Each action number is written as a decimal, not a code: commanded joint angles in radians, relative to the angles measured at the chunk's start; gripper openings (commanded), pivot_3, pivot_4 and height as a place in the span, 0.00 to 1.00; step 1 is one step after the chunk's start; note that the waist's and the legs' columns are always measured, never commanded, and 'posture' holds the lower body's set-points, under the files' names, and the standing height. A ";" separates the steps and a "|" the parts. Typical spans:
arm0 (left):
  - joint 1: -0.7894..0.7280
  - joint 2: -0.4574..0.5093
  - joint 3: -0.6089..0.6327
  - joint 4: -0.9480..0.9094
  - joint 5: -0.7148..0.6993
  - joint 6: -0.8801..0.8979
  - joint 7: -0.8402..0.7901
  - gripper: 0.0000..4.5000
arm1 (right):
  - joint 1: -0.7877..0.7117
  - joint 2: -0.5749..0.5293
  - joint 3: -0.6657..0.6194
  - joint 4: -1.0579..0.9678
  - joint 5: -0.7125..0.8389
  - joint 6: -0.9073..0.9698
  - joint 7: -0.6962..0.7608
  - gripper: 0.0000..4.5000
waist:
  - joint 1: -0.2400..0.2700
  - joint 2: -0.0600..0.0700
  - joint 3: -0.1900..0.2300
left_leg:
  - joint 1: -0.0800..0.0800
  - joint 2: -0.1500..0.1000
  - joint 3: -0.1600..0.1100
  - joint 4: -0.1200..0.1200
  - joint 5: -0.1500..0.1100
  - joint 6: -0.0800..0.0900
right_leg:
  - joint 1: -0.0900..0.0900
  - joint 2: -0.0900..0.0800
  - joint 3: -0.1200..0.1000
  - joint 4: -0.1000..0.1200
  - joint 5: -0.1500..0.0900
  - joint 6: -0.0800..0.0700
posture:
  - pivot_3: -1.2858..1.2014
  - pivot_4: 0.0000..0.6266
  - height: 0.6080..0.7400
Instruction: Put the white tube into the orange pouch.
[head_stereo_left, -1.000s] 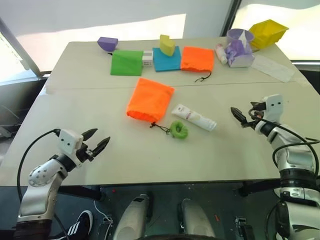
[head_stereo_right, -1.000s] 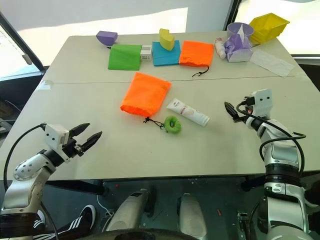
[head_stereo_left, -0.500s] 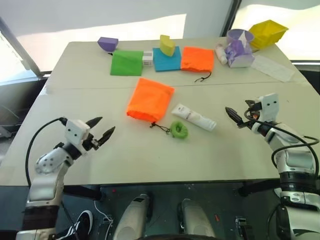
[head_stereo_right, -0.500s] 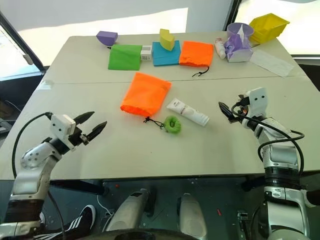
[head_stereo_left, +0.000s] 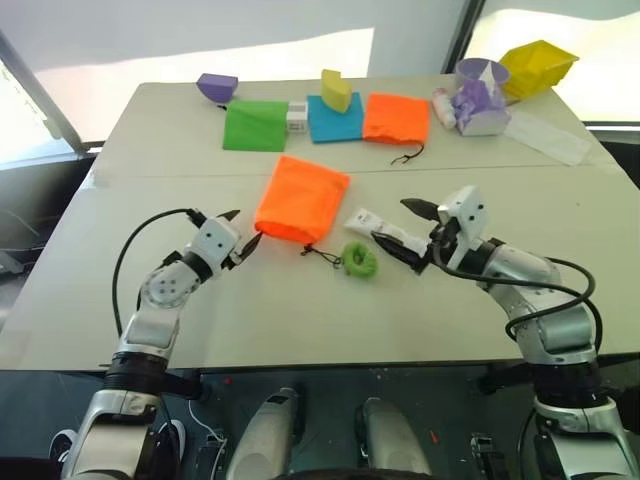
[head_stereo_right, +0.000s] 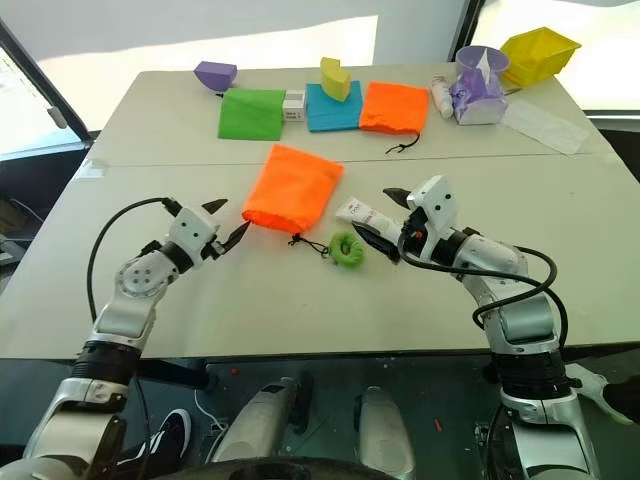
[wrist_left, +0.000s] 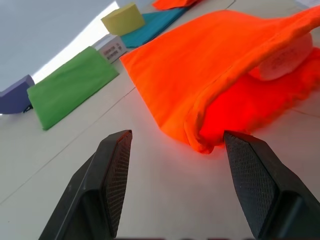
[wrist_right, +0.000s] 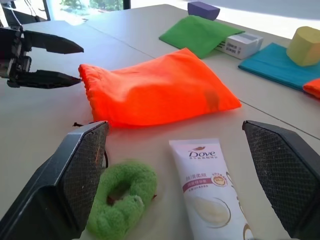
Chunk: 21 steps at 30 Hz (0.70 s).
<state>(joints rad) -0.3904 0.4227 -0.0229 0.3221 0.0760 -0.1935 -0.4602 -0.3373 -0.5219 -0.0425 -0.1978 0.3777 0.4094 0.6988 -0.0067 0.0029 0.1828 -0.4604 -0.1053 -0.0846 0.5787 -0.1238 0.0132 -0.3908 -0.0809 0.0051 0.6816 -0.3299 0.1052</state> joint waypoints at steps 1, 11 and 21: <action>-0.036 -0.012 -0.005 0.017 0.027 -0.037 0.052 0.69 | -0.005 0.006 0.002 -0.044 0.004 -0.005 -0.005 1.00 | -0.001 0.000 0.000 | 0.000 0.000 0.000 0.000 0.000 0.000 | 0.000 0.000 0.000 0.000 0.001 0.001 | 0.52 0.24 1.00; -0.074 -0.068 -0.027 0.073 0.026 0.027 0.067 0.41 | -0.027 0.073 0.153 -0.029 -0.134 -0.064 -0.065 1.00 | -0.007 0.000 0.000 | 0.000 0.000 0.000 0.000 0.001 0.001 | 0.000 0.000 0.000 0.001 0.002 0.004 | 0.52 0.24 1.00; -0.005 -0.050 -0.019 -0.054 -0.015 0.099 0.008 0.02 | -0.131 0.199 0.358 0.091 -0.368 -0.165 -0.149 1.00 | -0.008 -0.001 -0.001 | 0.001 -0.001 -0.001 0.001 0.001 -0.001 | -0.001 0.001 0.000 0.002 0.003 0.004 | 0.52 0.24 1.00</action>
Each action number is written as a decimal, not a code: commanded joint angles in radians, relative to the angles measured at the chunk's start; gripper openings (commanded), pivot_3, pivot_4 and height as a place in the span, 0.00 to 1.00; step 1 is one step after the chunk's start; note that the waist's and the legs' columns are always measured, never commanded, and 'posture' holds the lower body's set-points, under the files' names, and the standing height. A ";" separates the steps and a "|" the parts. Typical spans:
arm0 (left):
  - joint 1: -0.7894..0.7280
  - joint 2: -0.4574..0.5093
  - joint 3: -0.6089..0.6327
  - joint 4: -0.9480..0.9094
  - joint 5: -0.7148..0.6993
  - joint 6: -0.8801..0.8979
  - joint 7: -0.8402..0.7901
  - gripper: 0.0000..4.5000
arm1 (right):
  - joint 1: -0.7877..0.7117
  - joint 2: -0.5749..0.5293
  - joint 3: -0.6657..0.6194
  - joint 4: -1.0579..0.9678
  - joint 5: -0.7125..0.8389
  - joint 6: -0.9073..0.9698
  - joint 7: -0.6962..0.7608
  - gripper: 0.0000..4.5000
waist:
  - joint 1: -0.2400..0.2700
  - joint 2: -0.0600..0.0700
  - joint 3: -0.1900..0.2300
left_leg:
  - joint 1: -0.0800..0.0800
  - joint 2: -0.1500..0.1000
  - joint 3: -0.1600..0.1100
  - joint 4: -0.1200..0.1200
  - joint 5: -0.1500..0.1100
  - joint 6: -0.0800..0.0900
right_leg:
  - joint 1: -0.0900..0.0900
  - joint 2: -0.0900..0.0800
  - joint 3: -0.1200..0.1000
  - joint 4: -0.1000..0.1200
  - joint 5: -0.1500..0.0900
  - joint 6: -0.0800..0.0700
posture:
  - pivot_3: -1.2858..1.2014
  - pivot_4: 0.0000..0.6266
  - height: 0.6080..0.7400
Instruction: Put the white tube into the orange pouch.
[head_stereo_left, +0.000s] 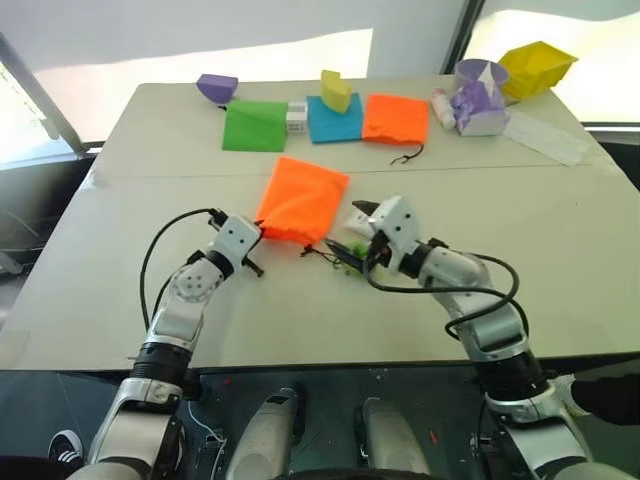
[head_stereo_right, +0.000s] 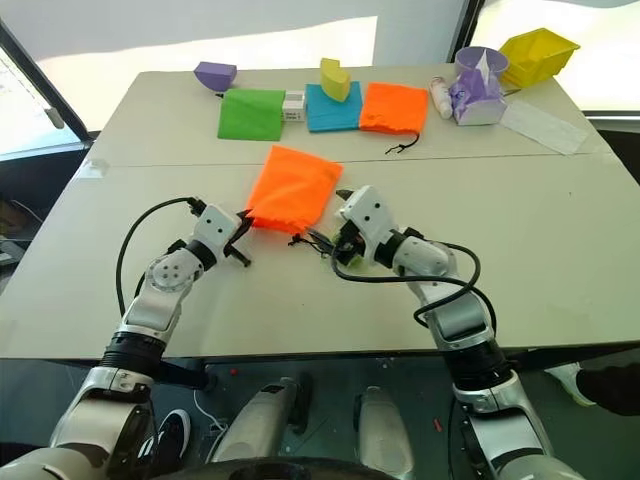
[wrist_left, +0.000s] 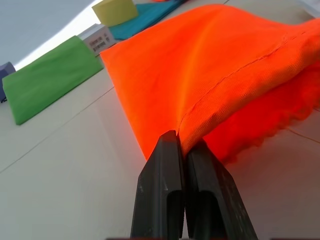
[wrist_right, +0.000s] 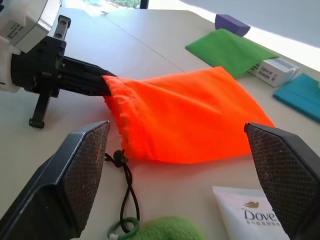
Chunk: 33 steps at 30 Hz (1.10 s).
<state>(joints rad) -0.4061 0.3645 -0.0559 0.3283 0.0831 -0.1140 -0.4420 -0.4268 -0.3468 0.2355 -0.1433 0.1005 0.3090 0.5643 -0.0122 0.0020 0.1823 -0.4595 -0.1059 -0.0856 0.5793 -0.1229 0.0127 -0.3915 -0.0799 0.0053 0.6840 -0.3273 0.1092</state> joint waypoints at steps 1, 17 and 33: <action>0.018 0.009 0.011 -0.076 -0.025 0.024 -0.014 0.02 | -0.056 0.044 0.095 0.063 -0.111 -0.069 -0.032 1.00 | -0.003 0.000 0.000 | 0.000 0.000 0.000 0.000 0.000 0.000 | 0.000 0.000 0.000 0.000 0.000 0.000 | 0.52 0.24 1.00; 0.085 -0.001 0.001 -0.272 -0.042 0.168 -0.022 0.00 | -0.184 0.122 0.143 0.368 -0.350 -0.235 -0.202 0.69 | -0.002 0.000 0.000 | 0.002 0.000 -0.001 -0.001 0.002 -0.003 | -0.001 0.003 0.001 0.001 0.006 -0.002 | 0.52 0.24 1.00; 0.187 0.020 -0.046 -0.659 -0.234 0.584 -0.162 0.00 | -0.218 0.077 0.078 0.427 -0.359 -0.296 -0.201 0.01 | -0.003 0.000 0.000 | 0.002 0.001 -0.001 -0.002 0.002 -0.003 | -0.001 0.003 0.002 0.001 0.006 -0.002 | 0.52 0.24 1.00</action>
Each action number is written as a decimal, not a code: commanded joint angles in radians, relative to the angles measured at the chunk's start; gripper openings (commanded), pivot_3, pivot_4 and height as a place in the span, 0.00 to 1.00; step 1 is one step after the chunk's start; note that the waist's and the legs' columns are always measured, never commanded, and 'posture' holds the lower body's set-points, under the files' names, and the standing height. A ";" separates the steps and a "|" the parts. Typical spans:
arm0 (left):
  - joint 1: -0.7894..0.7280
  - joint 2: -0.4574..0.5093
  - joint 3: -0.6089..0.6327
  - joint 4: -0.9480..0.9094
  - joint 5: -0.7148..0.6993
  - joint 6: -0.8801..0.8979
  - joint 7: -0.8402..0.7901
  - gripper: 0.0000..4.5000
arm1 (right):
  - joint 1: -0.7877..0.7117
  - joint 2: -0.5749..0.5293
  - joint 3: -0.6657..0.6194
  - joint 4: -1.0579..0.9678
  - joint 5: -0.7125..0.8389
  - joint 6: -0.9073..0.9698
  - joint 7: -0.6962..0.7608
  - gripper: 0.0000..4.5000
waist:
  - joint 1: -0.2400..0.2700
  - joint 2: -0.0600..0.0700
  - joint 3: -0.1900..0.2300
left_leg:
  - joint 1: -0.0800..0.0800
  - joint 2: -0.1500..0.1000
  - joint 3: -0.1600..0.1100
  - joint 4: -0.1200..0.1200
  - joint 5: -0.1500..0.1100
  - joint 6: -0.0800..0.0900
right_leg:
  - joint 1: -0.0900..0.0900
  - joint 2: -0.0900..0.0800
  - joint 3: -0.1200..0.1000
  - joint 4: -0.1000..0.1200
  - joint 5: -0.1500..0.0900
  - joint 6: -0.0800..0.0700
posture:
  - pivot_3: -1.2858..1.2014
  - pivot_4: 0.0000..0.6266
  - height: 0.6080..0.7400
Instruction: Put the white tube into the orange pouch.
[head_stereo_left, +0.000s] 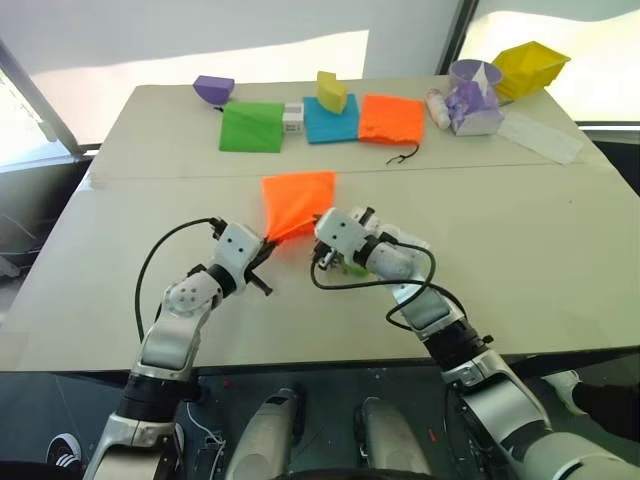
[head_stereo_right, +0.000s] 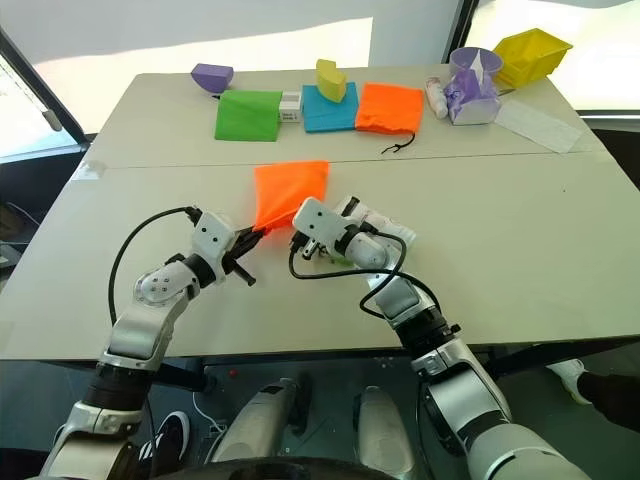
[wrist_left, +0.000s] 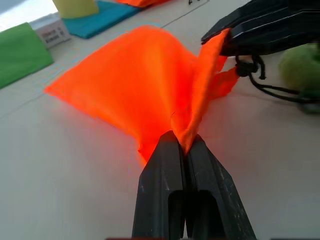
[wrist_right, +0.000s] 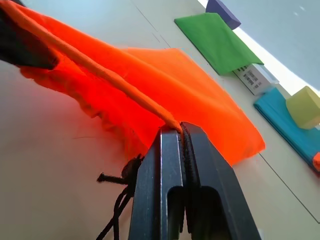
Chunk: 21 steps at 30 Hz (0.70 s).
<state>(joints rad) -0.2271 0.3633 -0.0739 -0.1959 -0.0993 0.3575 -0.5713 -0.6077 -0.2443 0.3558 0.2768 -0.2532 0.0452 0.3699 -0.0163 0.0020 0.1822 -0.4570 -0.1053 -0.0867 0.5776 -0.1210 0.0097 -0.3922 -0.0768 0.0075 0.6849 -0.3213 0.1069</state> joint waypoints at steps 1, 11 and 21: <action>0.005 0.029 -0.040 -0.156 -0.048 0.145 -0.034 0.00 | -0.041 -0.036 -0.044 0.016 -0.008 -0.041 -0.003 0.01 | 0.002 0.000 0.000 | 0.000 0.000 0.000 0.000 0.000 0.000 | 0.000 0.000 0.000 0.000 0.000 0.000 | 0.52 0.24 1.00; -0.042 0.026 -0.105 -0.171 -0.042 0.253 0.007 0.00 | 0.015 -0.165 -0.053 -0.053 0.012 -0.067 0.133 0.01 | 0.003 0.000 0.000 | 0.001 0.000 0.000 0.000 0.000 0.000 | 0.001 0.000 0.000 0.000 0.000 -0.001 | 0.52 0.24 1.00; -0.034 0.073 -0.080 -0.115 -0.030 0.134 0.005 0.00 | 0.066 -0.265 -0.069 -0.154 0.025 -0.014 0.245 0.01 | 0.007 0.000 0.000 | 0.001 0.000 0.000 -0.001 0.000 0.000 | 0.001 -0.001 0.002 -0.002 -0.002 -0.004 | 0.52 0.24 1.00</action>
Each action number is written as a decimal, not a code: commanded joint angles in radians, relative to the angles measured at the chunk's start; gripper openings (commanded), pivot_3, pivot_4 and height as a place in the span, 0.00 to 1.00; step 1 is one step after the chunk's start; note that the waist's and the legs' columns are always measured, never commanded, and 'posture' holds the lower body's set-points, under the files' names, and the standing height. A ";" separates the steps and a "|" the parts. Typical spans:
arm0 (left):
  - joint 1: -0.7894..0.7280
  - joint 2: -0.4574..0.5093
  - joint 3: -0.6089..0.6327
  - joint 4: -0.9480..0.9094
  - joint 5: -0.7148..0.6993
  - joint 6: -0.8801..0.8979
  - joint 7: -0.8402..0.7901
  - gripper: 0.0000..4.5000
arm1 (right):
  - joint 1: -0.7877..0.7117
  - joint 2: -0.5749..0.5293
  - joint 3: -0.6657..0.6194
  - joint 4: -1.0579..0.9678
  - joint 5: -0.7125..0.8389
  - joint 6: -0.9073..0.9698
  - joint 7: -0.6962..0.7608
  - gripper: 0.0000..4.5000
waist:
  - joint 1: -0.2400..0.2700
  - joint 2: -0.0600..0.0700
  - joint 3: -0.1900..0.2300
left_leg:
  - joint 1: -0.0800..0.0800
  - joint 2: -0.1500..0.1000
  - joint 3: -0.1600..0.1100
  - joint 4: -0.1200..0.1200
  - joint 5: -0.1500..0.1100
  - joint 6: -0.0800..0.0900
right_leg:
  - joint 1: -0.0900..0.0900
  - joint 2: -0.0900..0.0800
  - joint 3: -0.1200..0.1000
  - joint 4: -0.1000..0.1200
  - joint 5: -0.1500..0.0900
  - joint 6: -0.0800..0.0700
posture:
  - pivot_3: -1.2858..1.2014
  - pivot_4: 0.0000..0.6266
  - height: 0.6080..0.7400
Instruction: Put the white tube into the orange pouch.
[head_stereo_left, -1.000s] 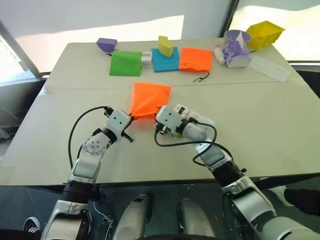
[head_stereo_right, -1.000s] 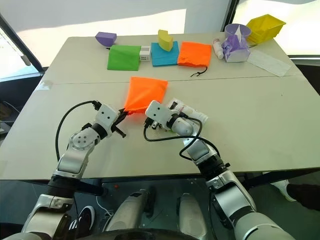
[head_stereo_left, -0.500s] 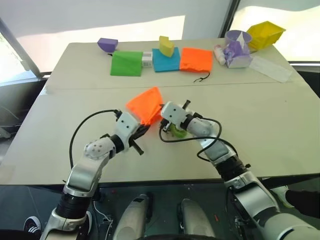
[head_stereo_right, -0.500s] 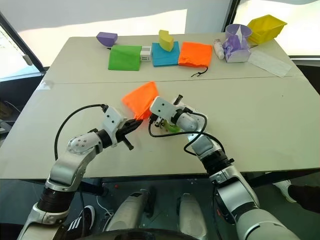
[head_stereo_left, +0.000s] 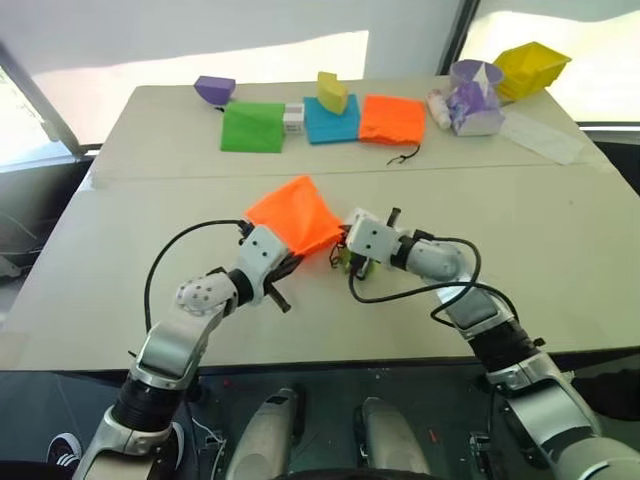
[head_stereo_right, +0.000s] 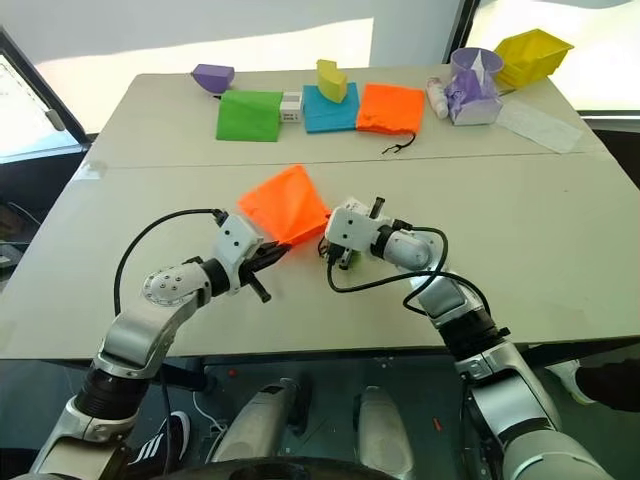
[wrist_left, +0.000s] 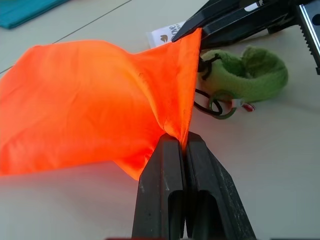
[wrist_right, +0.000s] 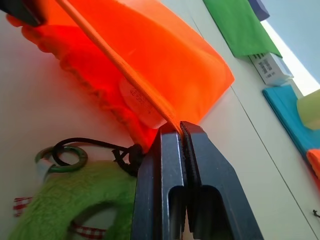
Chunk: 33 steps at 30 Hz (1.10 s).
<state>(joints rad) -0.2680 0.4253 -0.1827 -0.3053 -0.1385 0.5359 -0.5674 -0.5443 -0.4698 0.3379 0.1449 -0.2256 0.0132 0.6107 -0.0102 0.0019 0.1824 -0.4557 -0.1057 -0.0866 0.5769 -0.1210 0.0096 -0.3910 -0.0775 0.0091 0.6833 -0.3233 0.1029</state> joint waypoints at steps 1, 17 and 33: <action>0.008 0.012 0.029 -0.003 0.008 -0.055 0.002 0.00 | 0.002 -0.043 -0.056 -0.023 0.000 0.021 0.007 0.01 | 0.000 0.000 0.000 | 0.000 0.000 0.000 0.000 0.000 0.000 | 0.000 0.000 0.000 -0.001 0.000 0.000 | 0.52 0.24 1.00; 0.036 -0.001 0.029 0.000 0.003 -0.104 0.006 0.00 | 0.094 -0.097 -0.205 -0.285 0.290 0.317 0.202 0.63 | 0.001 0.000 0.000 | -0.001 0.000 0.000 0.000 0.000 0.000 | 0.000 -0.001 0.000 -0.002 0.000 0.000 | 0.52 0.24 1.00; 0.034 -0.020 0.014 0.031 0.015 -0.154 0.009 0.00 | 0.121 -0.277 -0.343 -0.164 0.441 0.630 0.288 0.63 | -0.002 0.000 0.000 | -0.005 0.001 0.001 0.000 0.000 0.001 | 0.000 -0.002 -0.002 -0.003 0.000 -0.001 | 0.52 0.24 1.00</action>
<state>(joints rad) -0.2291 0.4072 -0.1754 -0.2586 -0.1258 0.4040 -0.5597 -0.4105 -0.7389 -0.0065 -0.0143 0.2095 0.6427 0.8946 -0.0120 0.0016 0.1826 -0.4607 -0.1046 -0.0856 0.5768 -0.1211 0.0103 -0.3908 -0.0799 0.0076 0.6799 -0.3238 0.1021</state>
